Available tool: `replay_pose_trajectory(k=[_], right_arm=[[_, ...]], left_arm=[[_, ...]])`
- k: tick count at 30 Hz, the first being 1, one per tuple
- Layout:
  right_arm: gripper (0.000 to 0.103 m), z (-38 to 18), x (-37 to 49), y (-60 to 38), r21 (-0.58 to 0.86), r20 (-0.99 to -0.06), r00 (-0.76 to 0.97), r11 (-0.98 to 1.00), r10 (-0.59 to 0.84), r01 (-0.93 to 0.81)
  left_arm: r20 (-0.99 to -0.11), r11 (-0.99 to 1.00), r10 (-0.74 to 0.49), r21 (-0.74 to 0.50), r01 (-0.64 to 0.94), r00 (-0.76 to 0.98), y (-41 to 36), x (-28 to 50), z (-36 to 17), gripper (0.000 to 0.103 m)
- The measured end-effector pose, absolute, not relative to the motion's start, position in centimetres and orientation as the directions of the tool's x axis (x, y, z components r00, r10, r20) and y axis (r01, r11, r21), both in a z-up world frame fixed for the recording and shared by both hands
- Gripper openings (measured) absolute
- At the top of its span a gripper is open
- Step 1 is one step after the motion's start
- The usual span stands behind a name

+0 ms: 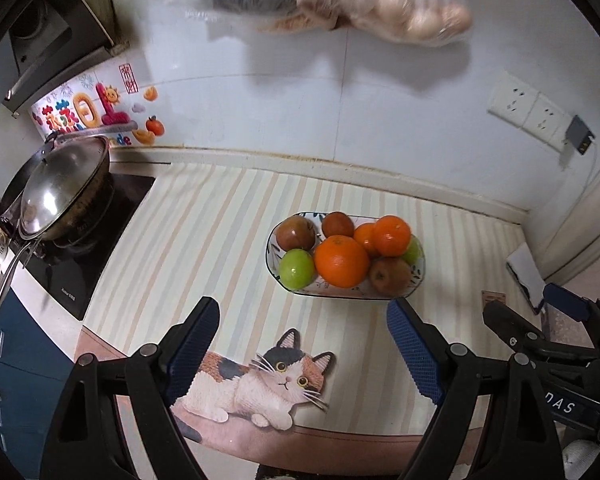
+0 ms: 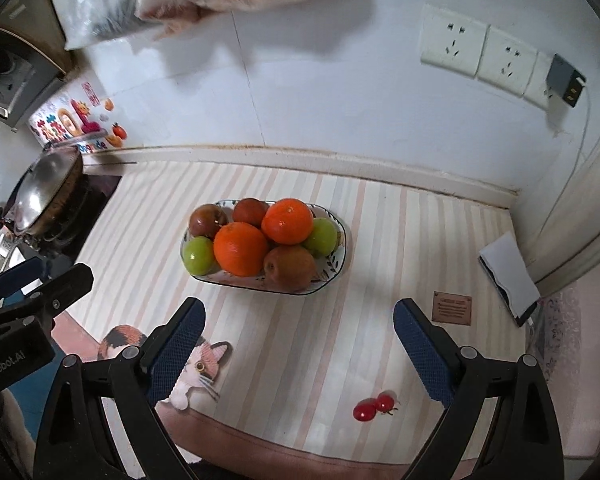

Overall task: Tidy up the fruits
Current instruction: 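Withdraw both tools from the plate, then grasp a cherry tomato with the right tool while the left tool grasps the other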

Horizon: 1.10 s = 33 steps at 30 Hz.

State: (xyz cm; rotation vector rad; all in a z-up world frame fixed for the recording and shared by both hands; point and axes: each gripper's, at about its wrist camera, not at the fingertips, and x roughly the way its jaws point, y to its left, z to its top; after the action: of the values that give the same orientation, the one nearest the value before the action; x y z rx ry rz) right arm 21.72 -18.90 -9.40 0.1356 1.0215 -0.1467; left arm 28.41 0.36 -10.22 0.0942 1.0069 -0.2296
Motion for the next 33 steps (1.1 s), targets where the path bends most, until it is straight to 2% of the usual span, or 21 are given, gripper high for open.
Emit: replay_pose_trajectory(k=[8,17,22,27,29,31,33], right_arm=[[0.097,-5.3,18.4,-18.4,0.055,-0.812,0.58,0.981,-0.063,0.184],[0.097,-3.1,16.8,-18.2,0.071,-0.791,0.609,0.982,-0.052,0.176],[0.097,-5.0,17.1,-20.2,0.137,-0.816,0.577,0.967,-0.012,0.215],[0.097,-10.8,16.7,-25.2,0.193,-0.877,0.48,0.924,0.012,0.33],[0.092,-14.1,16.3,-27.3,0.198,-0.902,0.432,0.904,0.016,0.379],[0.072,-18.0,15.9,-29.3,0.208,-0.931,0.362,0.879,0.044,0.429],[0.063,-21.3,15.4,-30.9,0.246,-0.941,0.324,0.846,0.093,0.473]], left_arm=[[-0.832,0.968,-0.171,-0.044,0.245,0.528,0.9,26.1,-8.5,0.086],[-0.816,0.966,-0.183,-0.047,0.253,0.549,1.2,24.8,-7.4,0.086],[-0.833,0.963,-0.186,-0.049,0.265,0.521,0.6,25.0,-8.2,0.086],[-0.872,0.95,-0.159,-0.008,0.311,0.464,-2.4,25.8,-11.3,0.089],[-0.888,0.943,-0.151,0.002,0.332,0.435,-3.7,26.1,-12.9,0.089],[-0.905,0.933,-0.127,0.029,0.358,0.406,-5.4,26.4,-15.2,0.089],[-0.924,0.923,-0.102,0.05,0.381,0.368,-7.1,26.8,-17.7,0.089]])
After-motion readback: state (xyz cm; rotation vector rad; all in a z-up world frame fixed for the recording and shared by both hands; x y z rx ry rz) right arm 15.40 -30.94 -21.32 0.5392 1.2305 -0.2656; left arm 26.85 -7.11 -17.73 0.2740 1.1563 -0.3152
